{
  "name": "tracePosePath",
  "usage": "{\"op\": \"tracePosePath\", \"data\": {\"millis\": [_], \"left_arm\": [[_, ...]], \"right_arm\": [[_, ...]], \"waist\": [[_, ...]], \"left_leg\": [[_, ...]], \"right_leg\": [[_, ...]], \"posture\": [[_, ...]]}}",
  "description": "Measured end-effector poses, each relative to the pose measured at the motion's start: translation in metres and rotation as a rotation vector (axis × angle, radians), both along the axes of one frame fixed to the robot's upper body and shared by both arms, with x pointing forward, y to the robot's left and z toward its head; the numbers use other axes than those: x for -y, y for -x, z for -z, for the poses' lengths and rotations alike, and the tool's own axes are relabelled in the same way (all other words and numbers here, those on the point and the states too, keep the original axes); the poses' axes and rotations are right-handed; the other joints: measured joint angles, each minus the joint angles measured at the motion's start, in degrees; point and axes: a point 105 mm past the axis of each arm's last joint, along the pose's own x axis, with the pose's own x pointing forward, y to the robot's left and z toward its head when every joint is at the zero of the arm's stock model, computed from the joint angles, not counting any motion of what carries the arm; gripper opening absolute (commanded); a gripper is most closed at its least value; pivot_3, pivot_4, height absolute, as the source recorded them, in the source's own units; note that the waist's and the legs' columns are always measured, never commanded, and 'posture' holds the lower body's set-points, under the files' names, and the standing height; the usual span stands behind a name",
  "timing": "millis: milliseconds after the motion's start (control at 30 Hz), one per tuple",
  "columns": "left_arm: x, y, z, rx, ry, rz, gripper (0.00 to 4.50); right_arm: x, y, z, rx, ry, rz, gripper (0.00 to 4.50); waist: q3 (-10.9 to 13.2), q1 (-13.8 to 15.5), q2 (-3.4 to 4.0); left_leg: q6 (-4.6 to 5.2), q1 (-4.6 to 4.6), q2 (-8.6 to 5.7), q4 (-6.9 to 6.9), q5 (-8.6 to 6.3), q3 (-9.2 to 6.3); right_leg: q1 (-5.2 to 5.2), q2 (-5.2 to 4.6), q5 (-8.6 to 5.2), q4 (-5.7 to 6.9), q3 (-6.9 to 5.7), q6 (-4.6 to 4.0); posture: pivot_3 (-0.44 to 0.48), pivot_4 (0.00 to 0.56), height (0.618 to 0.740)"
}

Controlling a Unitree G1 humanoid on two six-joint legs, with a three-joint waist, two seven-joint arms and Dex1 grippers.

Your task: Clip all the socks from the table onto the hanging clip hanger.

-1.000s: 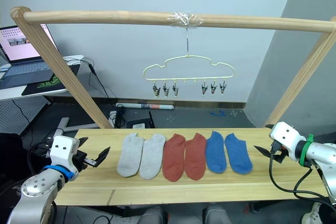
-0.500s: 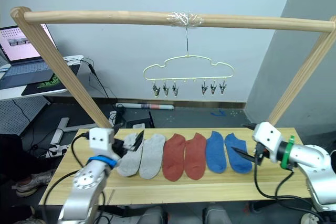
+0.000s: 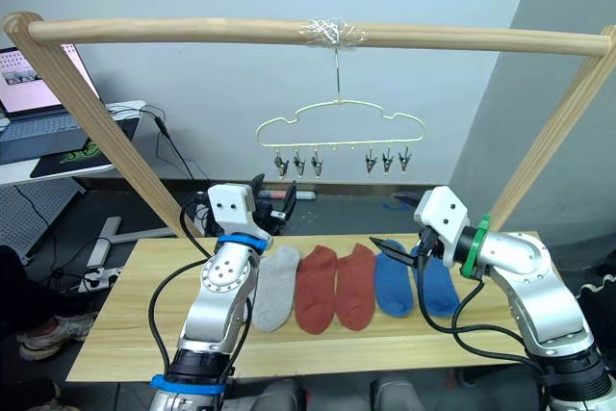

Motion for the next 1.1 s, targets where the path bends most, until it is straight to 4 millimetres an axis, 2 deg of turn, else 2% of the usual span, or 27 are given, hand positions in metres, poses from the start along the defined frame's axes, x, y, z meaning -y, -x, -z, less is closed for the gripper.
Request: {"op": "tracePosePath", "data": {"millis": [767,1100], "left_arm": [[-0.02,-0.045,-0.005,-0.02,0.038,-0.043,2.61],[-0.017,-0.05,-0.011,0.017,0.027,-0.02,2.61]], "right_arm": [[-0.012,-0.007,-0.012,0.028,-0.011,-0.038,4.5],[-0.019,-0.005,-0.016,0.012,-0.036,-0.099,4.5]], "waist": [[1.14,-0.31,-0.14],[1.37,-0.35,-0.13]], "left_leg": [[0.0,-0.06,0.0,-0.01,0.0,-0.04],[-0.01,-0.1,0.0,-0.06,0.0,-0.06]], "right_leg": [[-0.02,0.0,0.04,-0.08,-0.03,0.07],[-0.03,0.0,0.05,-0.13,-0.05,0.09]], "posture": [[-0.049,0.145,0.737],[-0.048,0.147,0.737]]}}
